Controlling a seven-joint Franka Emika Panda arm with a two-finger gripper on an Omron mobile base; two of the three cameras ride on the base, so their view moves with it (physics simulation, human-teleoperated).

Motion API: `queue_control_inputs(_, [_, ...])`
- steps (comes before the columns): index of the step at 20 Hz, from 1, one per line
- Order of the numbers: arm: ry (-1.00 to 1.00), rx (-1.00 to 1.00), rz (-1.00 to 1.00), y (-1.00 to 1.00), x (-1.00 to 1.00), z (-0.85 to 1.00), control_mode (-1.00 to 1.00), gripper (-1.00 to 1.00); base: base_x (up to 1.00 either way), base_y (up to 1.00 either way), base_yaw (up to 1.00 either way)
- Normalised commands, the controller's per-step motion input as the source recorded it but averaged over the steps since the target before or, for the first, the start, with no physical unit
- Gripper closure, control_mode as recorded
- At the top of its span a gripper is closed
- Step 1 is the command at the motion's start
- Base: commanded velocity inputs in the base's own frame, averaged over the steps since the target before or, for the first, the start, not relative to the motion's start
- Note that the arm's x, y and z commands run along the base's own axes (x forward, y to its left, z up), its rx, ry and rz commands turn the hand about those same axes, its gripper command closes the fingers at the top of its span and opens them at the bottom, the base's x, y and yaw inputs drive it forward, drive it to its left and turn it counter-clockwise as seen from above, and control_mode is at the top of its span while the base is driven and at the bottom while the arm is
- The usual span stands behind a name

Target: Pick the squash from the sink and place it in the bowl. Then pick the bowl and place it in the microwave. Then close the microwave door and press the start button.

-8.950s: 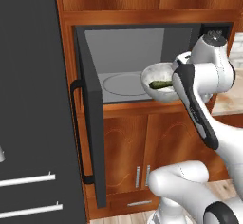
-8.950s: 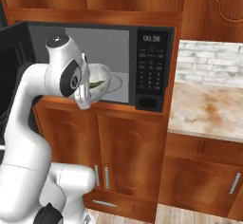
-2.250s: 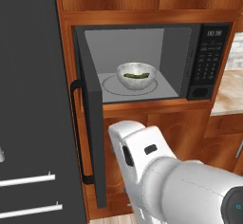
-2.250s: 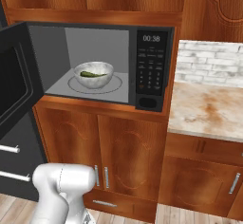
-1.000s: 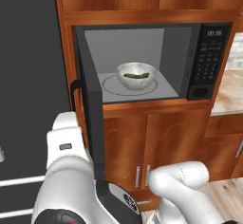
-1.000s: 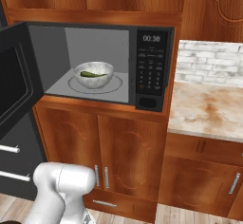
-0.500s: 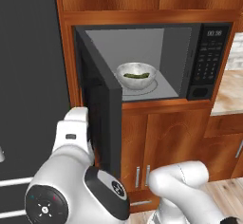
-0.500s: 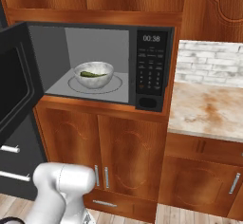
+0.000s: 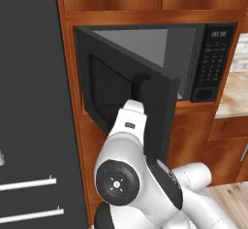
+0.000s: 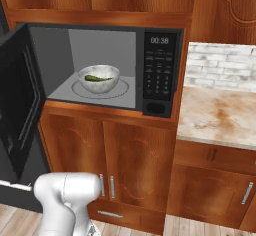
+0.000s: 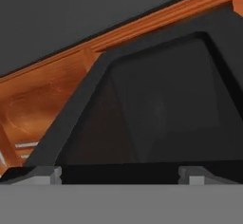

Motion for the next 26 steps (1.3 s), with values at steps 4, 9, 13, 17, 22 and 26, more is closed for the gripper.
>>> queue_control_inputs(4, [-0.04, 0.09, 0.0, -1.0, 0.41, 0.08, -1.0, -1.0, 0.0, 0.0, 0.0])
queue_control_inputs(9, [-0.04, 0.07, 0.0, -1.0, 0.41, 0.11, -1.0, -1.0, 0.0, 0.0, 0.0])
queue_control_inputs(13, [0.0, 0.05, 0.0, -1.0, 0.53, 0.04, -1.0, -1.0, 0.0, 0.0, 0.0])
queue_control_inputs(17, [0.0, 0.07, 0.0, -1.0, 0.62, 0.0, -1.0, -1.0, 0.0, 0.0, 0.0])
queue_control_inputs(22, [0.04, 0.09, 0.0, -0.85, 0.69, -0.01, -1.0, -1.0, 0.0, 0.0, 0.0])
queue_control_inputs(26, [0.01, 0.01, 0.0, -0.57, 0.78, 0.0, -1.0, -1.0, 0.0, 0.0, 0.0])
